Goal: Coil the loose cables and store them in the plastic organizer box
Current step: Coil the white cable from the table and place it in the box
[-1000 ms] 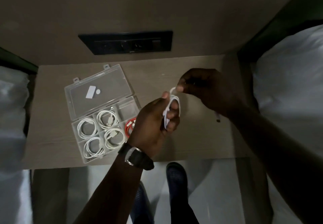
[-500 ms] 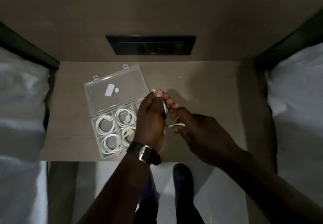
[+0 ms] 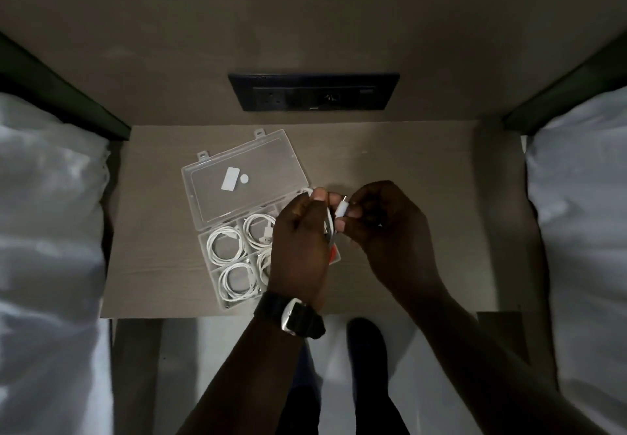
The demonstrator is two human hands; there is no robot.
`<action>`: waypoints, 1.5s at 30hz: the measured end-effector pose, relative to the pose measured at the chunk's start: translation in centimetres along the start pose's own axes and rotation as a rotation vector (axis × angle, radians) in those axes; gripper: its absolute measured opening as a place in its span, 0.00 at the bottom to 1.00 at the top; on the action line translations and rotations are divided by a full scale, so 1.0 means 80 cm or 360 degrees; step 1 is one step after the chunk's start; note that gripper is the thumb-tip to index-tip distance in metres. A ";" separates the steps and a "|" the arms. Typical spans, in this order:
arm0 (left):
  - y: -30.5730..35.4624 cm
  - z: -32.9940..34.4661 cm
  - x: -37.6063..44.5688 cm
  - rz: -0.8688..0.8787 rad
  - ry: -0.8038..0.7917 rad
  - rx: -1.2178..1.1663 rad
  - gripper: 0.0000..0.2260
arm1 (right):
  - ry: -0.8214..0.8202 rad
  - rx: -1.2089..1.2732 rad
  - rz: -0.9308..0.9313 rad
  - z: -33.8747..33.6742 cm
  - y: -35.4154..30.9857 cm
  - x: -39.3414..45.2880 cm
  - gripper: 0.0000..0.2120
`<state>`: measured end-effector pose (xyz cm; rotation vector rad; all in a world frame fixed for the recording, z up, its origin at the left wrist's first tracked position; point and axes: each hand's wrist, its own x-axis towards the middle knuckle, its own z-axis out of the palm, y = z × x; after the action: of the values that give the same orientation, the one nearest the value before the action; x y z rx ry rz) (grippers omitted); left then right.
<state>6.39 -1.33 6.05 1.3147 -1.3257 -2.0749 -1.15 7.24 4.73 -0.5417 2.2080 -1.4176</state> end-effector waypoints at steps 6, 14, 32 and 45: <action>-0.020 0.007 -0.008 0.0075 0.0181 -0.0133 0.10 | 0.0075 -0.0458 -0.0272 0.024 0.001 -0.026 0.11; -0.021 0.015 -0.005 -0.0023 0.0187 -0.0209 0.08 | -0.0113 0.0447 0.0401 0.031 -0.002 -0.033 0.12; -0.029 -0.040 0.011 -0.0408 0.0236 -0.0502 0.11 | -0.0432 -0.0738 -0.0238 0.068 0.018 -0.019 0.09; -0.079 -0.150 -0.021 -0.0236 0.0616 -0.0161 0.13 | -0.0298 -0.0207 0.0317 0.033 0.054 0.034 0.07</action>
<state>18.47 -3.32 -0.02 1.7050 -0.9706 -1.8236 -2.23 5.49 -0.62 -0.4628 2.1465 -1.0830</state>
